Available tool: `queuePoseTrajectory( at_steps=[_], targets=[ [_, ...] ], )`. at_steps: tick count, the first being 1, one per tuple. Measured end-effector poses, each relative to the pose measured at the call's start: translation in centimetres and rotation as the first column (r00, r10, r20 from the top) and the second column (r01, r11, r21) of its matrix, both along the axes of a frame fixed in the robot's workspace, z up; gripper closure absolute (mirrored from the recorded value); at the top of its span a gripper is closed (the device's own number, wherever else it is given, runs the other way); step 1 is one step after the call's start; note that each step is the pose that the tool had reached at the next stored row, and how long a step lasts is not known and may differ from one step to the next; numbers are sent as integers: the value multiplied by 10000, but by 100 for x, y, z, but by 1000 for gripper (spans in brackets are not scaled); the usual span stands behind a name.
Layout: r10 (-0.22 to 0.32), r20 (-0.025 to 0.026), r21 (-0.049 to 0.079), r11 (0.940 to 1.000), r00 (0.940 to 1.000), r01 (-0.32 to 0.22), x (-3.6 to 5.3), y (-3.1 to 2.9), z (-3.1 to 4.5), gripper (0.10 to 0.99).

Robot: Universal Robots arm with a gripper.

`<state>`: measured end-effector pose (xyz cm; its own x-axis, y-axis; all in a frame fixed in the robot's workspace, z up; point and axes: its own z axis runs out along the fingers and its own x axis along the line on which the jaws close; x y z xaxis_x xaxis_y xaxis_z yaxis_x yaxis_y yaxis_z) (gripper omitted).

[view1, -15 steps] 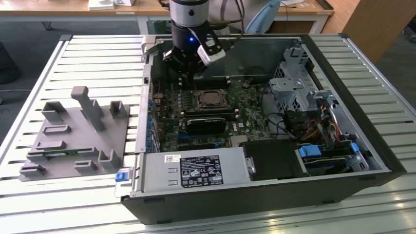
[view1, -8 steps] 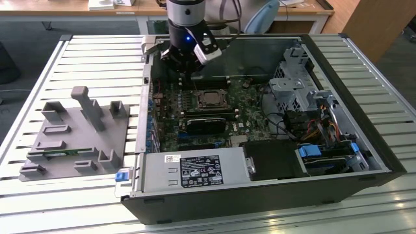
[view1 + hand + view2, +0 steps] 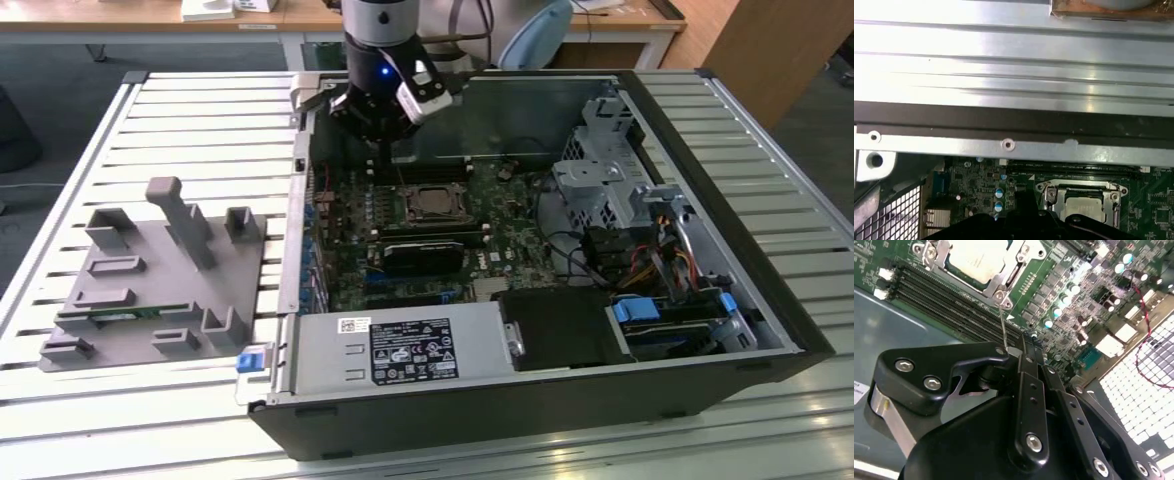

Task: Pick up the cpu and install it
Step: 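Install the first cpu locking lever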

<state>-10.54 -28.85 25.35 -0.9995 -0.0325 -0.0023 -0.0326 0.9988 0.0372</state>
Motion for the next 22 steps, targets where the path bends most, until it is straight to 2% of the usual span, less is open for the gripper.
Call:
queuePoseTrajectory(
  at_steps=[3,9,22],
  targets=[
    [1,8,0,10000,10000,-1,21,6,0,980],
    [1,7,-1,10000,10000,-1,142,6,-2,980],
    [0,8,1,10000,10000,0,188,6,-11,980]
  ],
)
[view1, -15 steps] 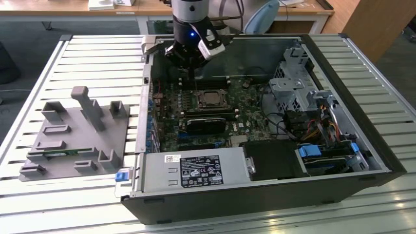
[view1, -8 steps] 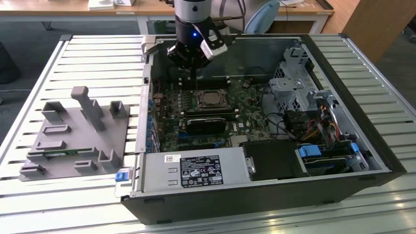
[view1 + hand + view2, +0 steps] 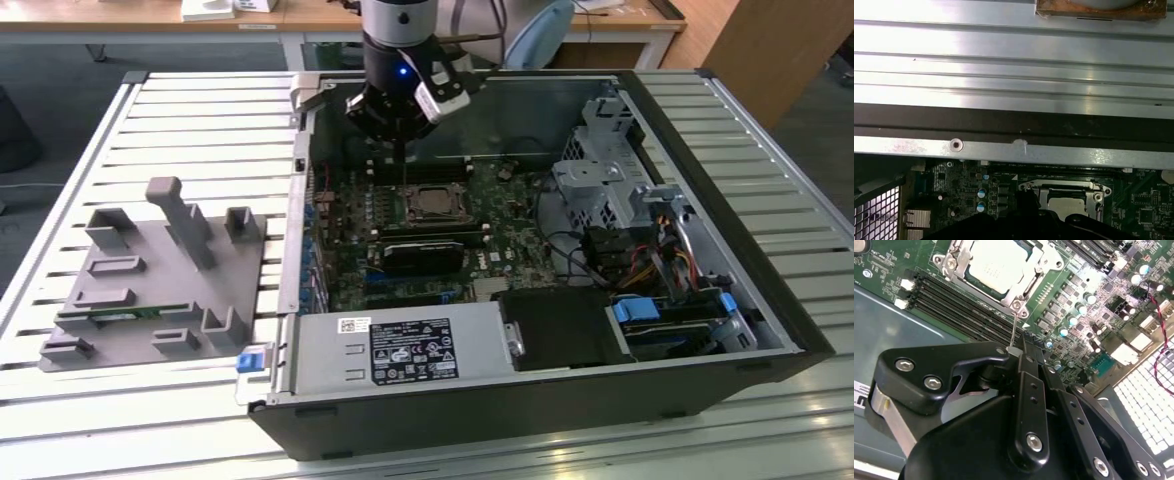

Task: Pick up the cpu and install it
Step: 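Install the first cpu locking lever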

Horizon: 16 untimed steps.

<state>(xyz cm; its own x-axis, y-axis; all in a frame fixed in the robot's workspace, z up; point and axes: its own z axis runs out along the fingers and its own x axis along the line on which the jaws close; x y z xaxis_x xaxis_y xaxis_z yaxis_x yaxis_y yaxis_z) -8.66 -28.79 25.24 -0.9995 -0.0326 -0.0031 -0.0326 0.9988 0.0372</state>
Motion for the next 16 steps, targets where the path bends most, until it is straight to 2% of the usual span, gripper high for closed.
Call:
queuePoseTrajectory(
  at_steps=[6,12,13,16],
  targets=[
    [0,-1,-2,10000,10000,0,49,0,-11,980],
    [1,1,4,10000,10000,-1,147,0,-23,980],
    [0,0,30,10000,10000,0,149,-1,-24,980],
    [0,-1,316,9995,10000,0,151,-5,-32,980]
  ],
)
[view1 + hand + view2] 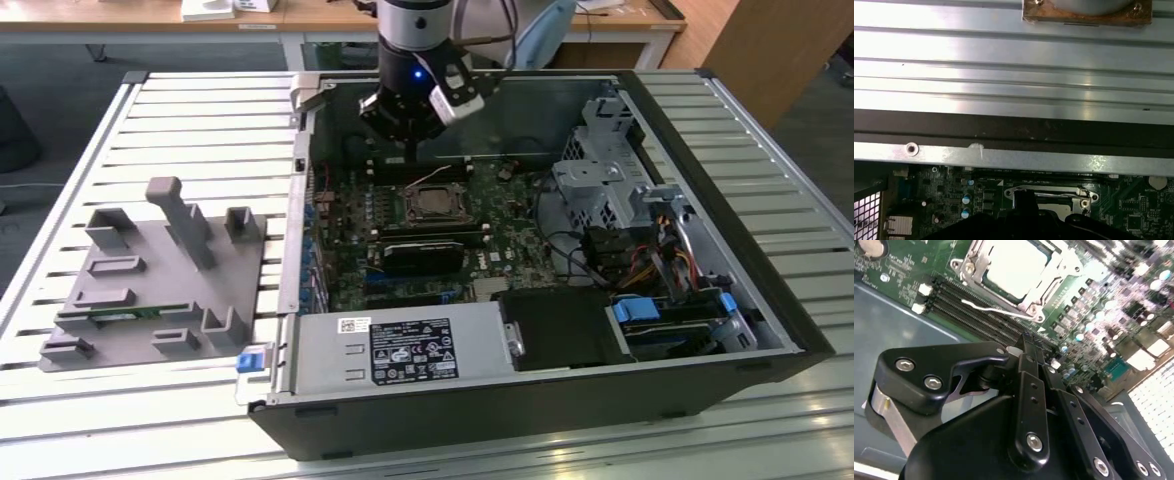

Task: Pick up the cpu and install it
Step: 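Install the first cpu locking lever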

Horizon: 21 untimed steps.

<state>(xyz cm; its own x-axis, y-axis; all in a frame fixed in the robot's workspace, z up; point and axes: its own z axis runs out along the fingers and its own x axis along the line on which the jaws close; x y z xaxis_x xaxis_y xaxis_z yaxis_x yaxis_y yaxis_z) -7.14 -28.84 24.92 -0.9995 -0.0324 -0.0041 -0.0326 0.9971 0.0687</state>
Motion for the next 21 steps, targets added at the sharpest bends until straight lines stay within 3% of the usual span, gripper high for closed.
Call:
queuePoseTrajectory(
  at_steps=[10,21],
  targets=[
    [4,0,24,10000,10000,-4,80,-2,-109,980],
    [193,1,22,9998,9998,-193,171,8,-173,980]
  ],
)
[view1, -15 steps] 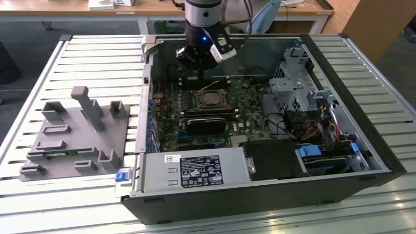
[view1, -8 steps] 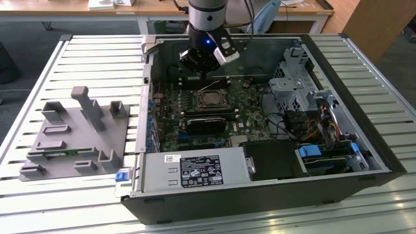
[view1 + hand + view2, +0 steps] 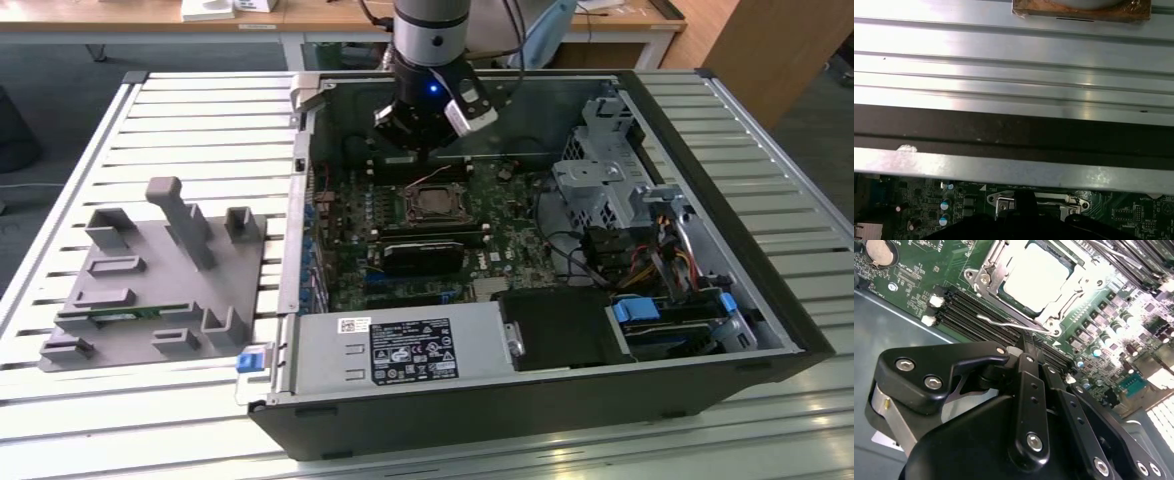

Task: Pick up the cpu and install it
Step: 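Install the first cpu locking lever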

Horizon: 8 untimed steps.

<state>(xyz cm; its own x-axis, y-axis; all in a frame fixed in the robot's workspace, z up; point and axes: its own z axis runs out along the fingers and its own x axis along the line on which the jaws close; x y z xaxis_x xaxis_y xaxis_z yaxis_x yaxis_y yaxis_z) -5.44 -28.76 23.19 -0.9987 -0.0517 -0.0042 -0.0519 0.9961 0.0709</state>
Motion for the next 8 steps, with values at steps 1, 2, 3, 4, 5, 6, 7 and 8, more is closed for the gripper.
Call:
queuePoseTrajectory(
  at_steps=[1,2,3,4,5,6,7,8],
  targets=[
    [0,0,0,10000,10000,0,7,0,-5,980],
    [-1,-1,-1,10000,10000,1,12,1,-9,980],
    [-1,-1,-2,10000,10000,1,20,2,-13,980],
    [-1,0,0,10000,10000,1,26,2,-18,980],
    [-1,0,-1,10000,10000,1,32,3,-24,980],
    [0,0,-1,10000,10000,0,38,4,-31,980],
    [0,0,-1,10000,10000,0,43,6,-39,980],
    [-1,0,-1,10000,10000,1,47,8,-46,980]
  ],
)
